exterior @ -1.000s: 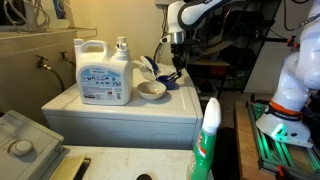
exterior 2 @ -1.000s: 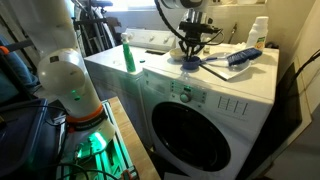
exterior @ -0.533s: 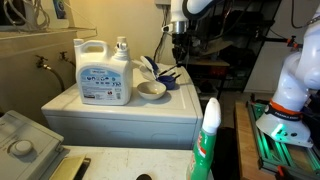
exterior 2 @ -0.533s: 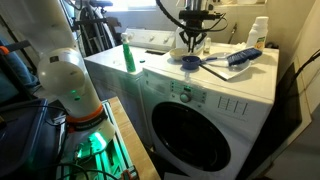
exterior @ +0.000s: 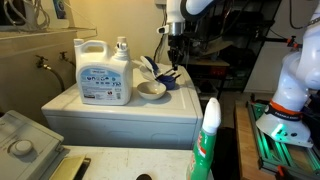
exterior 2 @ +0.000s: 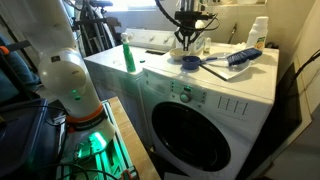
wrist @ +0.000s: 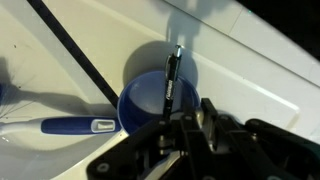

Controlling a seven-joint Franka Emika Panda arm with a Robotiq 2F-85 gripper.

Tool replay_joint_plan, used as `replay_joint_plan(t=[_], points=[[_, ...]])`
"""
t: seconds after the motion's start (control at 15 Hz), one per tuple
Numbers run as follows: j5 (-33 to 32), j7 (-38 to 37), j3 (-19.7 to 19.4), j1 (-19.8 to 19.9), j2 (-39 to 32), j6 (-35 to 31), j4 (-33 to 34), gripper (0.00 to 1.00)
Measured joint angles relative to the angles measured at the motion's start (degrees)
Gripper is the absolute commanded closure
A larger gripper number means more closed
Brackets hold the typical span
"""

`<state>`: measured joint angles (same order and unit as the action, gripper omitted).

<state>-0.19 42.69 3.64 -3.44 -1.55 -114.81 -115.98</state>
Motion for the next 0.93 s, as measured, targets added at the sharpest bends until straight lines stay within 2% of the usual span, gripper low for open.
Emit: replay_joint_plan(t=[0.6, 0.67, 0.73, 0.8, 0.93], points=[[-1.69, 0.10, 3.84, -2.52, -6.00, 1.70, 5.36, 0.92], [-1.71, 0.10, 4.11, -2.70, -7.07, 2.08, 6.29, 0.62], [-1.72, 0.10, 4.32, -2.88, -8.17, 2.38, 7.28, 0.61], [-1.72, 0.10, 4.50, -3.01, -9.21, 2.59, 8.31, 0.56], [-1.72, -0.06, 4.58, -3.09, -11.01, 2.84, 10.42, 0.40]])
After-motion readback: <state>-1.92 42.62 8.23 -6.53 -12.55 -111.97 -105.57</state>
